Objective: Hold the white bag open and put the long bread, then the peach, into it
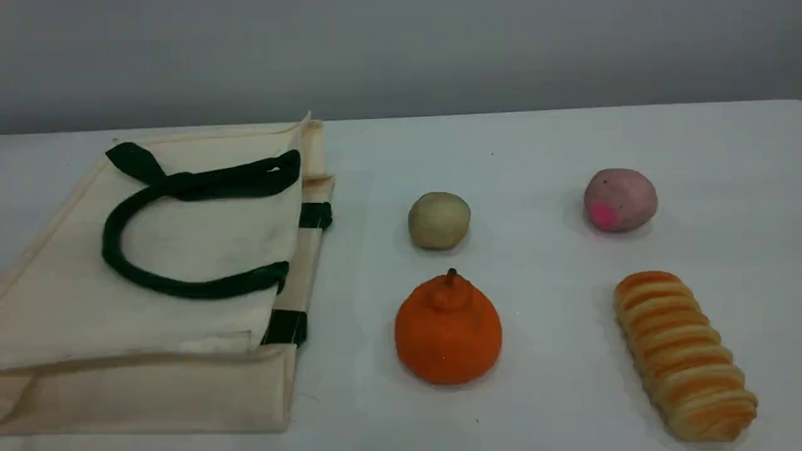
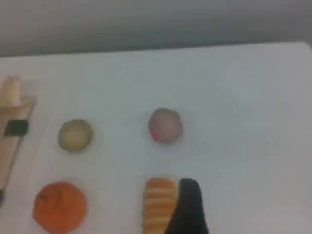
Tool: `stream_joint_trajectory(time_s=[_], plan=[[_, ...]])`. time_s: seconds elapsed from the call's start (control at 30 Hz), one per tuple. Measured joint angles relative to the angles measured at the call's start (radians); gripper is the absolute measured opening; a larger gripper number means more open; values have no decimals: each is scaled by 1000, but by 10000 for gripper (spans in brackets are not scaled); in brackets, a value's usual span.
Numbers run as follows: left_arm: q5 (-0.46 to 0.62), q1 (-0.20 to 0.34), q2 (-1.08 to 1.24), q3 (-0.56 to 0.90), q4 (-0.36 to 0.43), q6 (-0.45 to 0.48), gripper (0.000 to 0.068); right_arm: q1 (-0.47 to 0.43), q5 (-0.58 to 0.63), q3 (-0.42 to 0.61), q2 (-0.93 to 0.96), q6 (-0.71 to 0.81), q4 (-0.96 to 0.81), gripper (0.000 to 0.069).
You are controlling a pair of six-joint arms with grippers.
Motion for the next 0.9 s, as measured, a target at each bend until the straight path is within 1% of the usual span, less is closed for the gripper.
stream_joint_trajectory(time_s=[0.1,0.2,0.3,0.43,0.57,0.73,0.9], plan=[[-56,0,119,-2,2,0,503,0,-39,0,69,-22,33,534],[-88,0,241,-30,4,0,503,0,-83,0,128,-36,55,534],[-81,0,357,-80,19,1,503,0,-110,0,182,-44,55,534],[-78,0,496,-159,17,4,503,0,-150,-6,253,-64,55,534],[-83,0,612,-240,17,32,503,0,-132,-34,329,-64,55,534],[-79,0,737,-352,16,32,503,0,-122,-66,402,-64,55,534],[-81,0,845,-430,15,32,503,0,-136,-77,442,-63,64,534]])
